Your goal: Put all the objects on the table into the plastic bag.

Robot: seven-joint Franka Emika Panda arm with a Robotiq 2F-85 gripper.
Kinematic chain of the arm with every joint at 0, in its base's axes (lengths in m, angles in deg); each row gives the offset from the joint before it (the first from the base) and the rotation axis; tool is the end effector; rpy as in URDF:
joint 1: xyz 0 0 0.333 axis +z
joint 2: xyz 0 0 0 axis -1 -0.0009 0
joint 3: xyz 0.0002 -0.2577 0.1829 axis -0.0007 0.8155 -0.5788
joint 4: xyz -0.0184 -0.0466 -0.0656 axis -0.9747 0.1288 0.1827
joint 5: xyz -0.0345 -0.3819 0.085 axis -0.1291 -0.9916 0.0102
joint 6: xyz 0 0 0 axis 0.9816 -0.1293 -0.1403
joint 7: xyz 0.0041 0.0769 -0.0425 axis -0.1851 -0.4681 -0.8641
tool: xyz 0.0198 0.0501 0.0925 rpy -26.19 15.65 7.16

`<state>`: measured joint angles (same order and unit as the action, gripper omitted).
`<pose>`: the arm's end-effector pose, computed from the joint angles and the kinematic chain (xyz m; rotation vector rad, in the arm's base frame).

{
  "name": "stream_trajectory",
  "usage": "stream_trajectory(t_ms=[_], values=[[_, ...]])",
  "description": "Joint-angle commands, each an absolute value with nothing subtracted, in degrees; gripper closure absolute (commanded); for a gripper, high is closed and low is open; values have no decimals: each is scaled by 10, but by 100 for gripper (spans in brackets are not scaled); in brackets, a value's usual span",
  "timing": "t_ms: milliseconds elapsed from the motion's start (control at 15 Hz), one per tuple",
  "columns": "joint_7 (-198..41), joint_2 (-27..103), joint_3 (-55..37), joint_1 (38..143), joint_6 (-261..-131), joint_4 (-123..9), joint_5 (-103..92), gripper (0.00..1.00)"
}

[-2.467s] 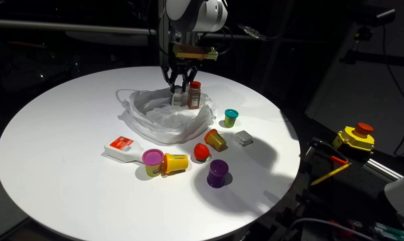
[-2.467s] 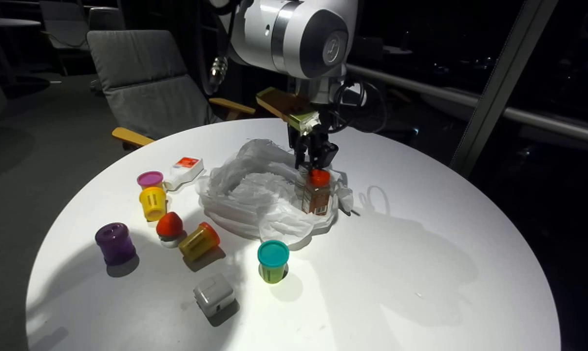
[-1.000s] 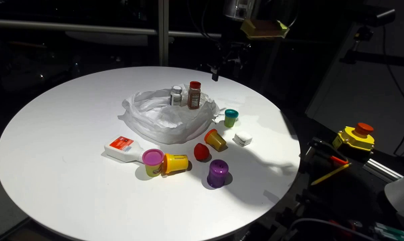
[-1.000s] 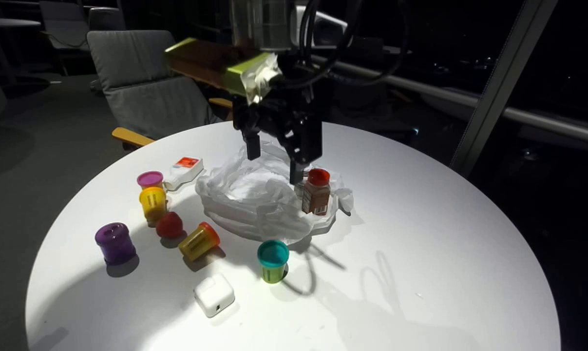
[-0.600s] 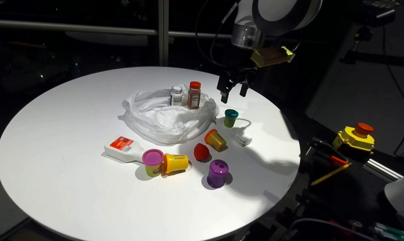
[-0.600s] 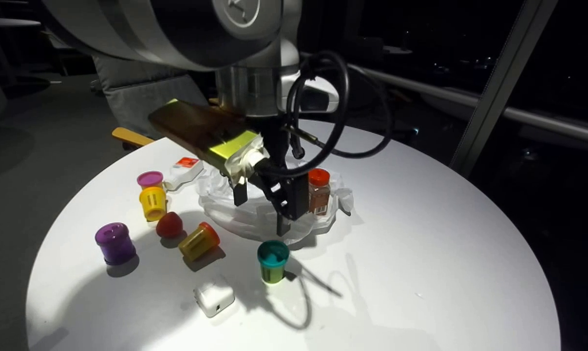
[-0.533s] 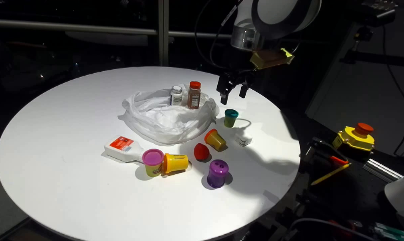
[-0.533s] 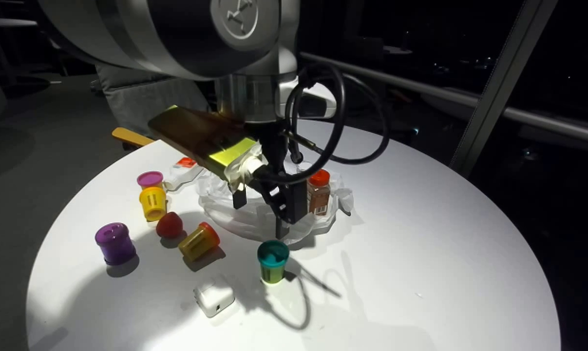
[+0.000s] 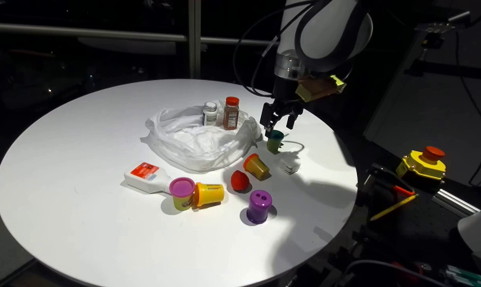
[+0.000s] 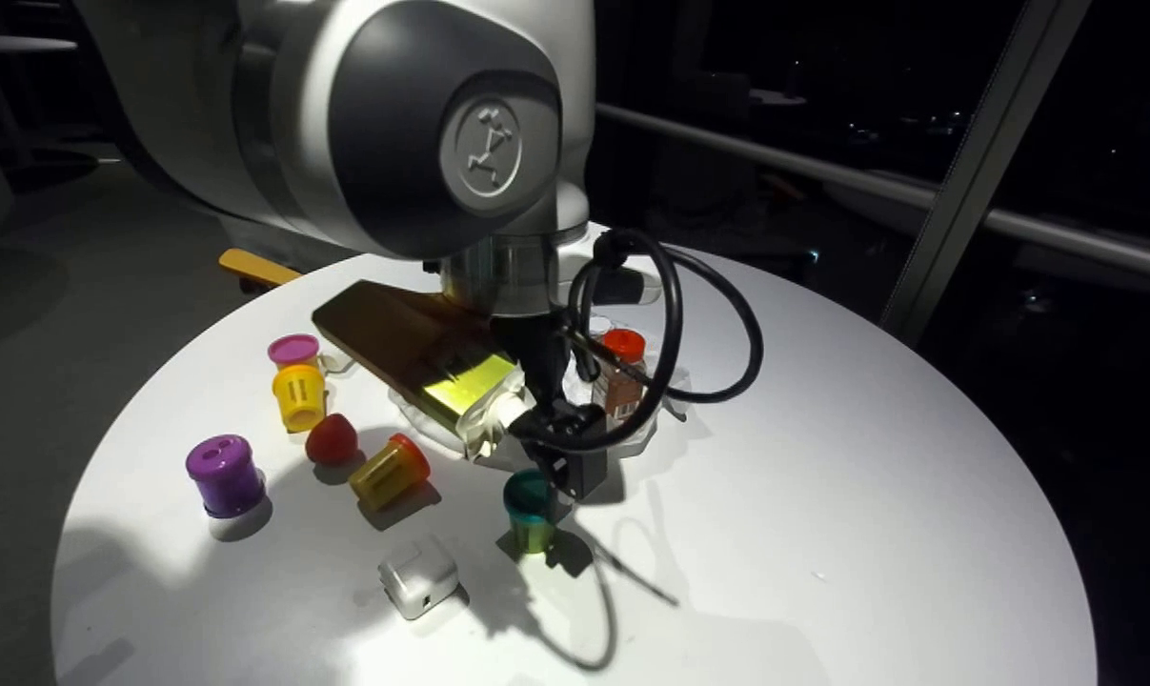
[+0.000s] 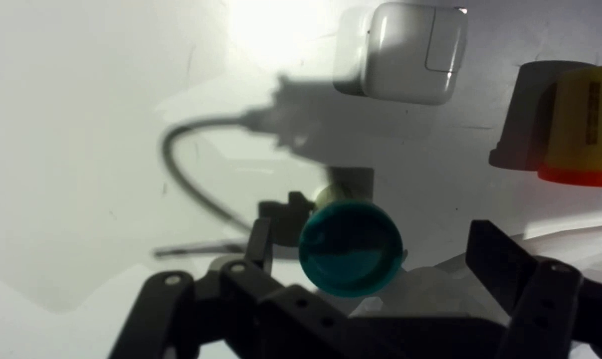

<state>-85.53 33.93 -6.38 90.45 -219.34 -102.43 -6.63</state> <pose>0.4901 -0.0521 0.1650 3.0522 -0.3621 -0.0100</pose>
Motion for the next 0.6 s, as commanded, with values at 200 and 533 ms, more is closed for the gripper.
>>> stream_trajectory(t_ms=[200, 533], values=[[-841, 305, -58, 896, -2203, -993, -60, 2], [-828, 296, -63, 884, -2199, -977, -53, 47]])
